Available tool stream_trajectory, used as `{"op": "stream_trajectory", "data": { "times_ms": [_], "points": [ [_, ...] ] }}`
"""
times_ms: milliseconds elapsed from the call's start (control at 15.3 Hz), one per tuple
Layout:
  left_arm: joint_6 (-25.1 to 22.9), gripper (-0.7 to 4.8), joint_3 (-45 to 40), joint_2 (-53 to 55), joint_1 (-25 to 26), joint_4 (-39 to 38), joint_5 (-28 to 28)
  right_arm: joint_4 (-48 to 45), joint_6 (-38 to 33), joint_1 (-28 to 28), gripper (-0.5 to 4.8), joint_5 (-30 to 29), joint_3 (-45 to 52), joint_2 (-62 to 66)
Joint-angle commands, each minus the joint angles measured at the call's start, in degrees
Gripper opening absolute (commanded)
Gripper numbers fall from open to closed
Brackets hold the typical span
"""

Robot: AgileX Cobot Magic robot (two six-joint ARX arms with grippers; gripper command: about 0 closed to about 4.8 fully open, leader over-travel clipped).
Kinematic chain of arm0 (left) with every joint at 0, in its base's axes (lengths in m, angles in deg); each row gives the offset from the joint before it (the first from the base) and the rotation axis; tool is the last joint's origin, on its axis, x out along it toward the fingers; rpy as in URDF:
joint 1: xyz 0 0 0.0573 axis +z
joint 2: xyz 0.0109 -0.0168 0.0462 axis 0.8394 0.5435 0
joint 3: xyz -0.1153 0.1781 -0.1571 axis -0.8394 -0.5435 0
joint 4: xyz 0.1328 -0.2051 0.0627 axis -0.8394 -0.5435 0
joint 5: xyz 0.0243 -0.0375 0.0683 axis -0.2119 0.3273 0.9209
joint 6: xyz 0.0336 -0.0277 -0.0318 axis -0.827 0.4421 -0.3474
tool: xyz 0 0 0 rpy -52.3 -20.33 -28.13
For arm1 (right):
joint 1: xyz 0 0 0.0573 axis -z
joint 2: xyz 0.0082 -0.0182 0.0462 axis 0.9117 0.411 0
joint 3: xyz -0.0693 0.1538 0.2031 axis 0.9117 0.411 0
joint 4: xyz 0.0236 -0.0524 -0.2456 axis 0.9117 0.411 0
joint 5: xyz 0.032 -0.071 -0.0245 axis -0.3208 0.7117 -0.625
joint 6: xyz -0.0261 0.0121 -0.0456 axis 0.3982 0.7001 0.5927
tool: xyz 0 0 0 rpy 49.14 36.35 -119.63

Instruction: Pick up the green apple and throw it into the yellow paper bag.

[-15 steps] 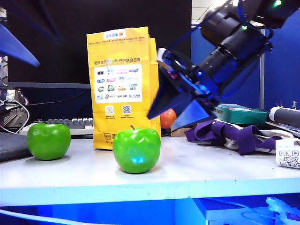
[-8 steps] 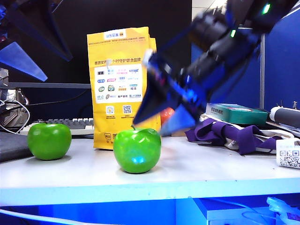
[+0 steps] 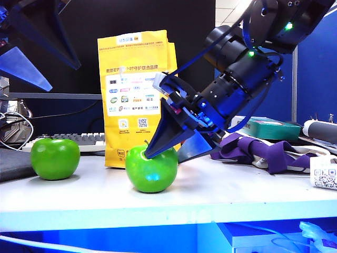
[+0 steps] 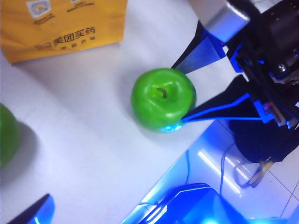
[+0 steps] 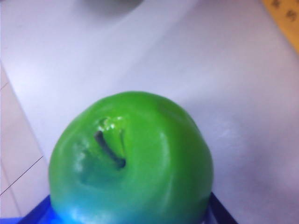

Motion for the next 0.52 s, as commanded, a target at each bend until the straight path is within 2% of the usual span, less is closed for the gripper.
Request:
{"op": "stream_trajectory", "data": {
  "times_ms": [65,196,326,521],
  "points": [
    [-0.22,4.79,0.39,-0.22,0.02,3.02,5.75,-4.37,-0.11,-0.02,0.09,0.17,-0.42,-0.13],
    [-0.26,4.79,0.39,-0.28,0.02,6.1,9.42,-1.68,-0.9,-0.02,0.09,-1.55,-3.41,-0.35],
    [-0.46,4.79,0.39,-0.28,0.02,9.84,12.92,4.24,-1.18,-0.33,0.09,-7.61,-11.72,-2.34],
    [-0.44,4.79,0.39,-0.35,0.04,14.01,14.32,10.93,-1.03,-1.03,0.09,-7.61,-24.87,-5.11]
  ]
}}
